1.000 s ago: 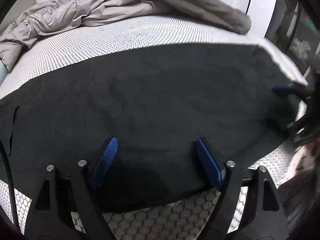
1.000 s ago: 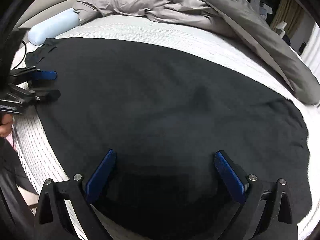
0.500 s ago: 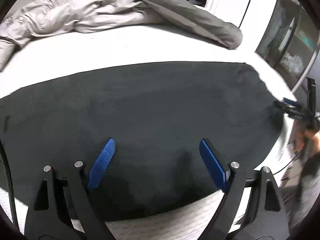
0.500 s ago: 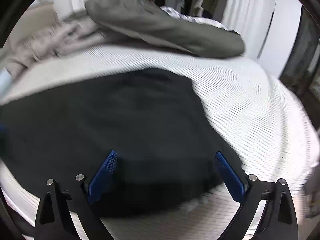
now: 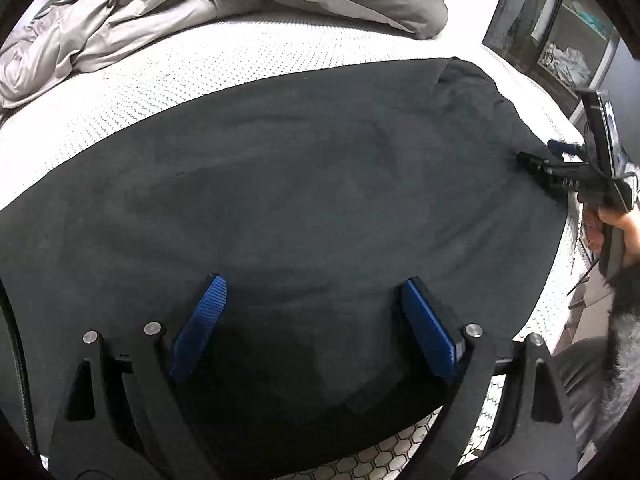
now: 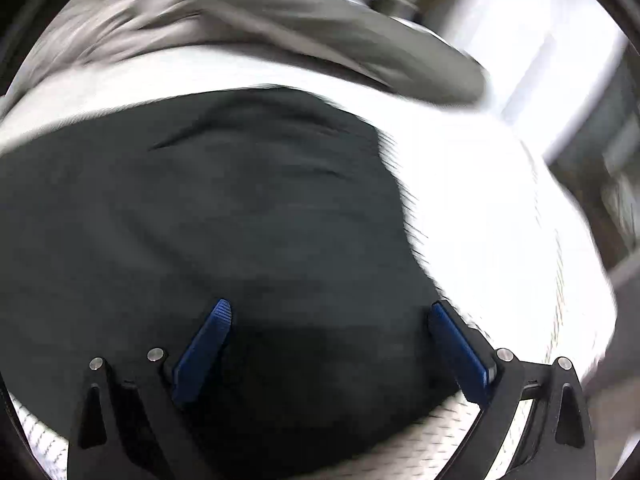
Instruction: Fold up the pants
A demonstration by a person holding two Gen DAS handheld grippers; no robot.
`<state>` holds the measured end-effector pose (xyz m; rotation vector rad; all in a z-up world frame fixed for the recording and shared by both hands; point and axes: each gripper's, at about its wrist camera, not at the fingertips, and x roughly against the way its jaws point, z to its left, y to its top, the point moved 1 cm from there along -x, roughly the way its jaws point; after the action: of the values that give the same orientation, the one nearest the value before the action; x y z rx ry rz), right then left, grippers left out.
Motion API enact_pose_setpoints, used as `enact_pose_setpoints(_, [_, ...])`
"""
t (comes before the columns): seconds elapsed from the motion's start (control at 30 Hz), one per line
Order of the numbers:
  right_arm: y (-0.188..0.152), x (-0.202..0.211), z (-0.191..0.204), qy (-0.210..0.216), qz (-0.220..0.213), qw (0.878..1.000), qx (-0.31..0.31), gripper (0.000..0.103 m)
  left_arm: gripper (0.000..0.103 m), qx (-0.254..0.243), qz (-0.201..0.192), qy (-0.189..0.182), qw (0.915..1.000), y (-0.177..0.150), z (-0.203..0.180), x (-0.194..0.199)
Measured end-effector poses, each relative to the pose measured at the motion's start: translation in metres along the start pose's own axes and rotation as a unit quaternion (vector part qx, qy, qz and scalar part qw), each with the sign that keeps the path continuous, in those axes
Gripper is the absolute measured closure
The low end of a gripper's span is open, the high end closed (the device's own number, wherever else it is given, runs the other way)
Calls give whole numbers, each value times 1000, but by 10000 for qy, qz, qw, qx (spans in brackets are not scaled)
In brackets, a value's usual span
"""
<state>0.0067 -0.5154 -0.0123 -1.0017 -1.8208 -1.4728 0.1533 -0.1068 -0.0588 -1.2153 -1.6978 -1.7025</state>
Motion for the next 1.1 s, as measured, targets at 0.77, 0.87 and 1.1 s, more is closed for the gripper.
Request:
enact_pose_setpoints(0.77, [56,-32,25,-6,30,9969,-786,7,15,245,259,433,9984,70,62,-37])
enact_pose_setpoints(0.87, [59,-1,41,-136,-388,9970,-650,7,15,146,54,571,9982,77,61,-24])
enact_pose_setpoints(1.1, [104,-1,142,823,-595,9948,-108,11,15,702,-285,714,9946,88,92,-17])
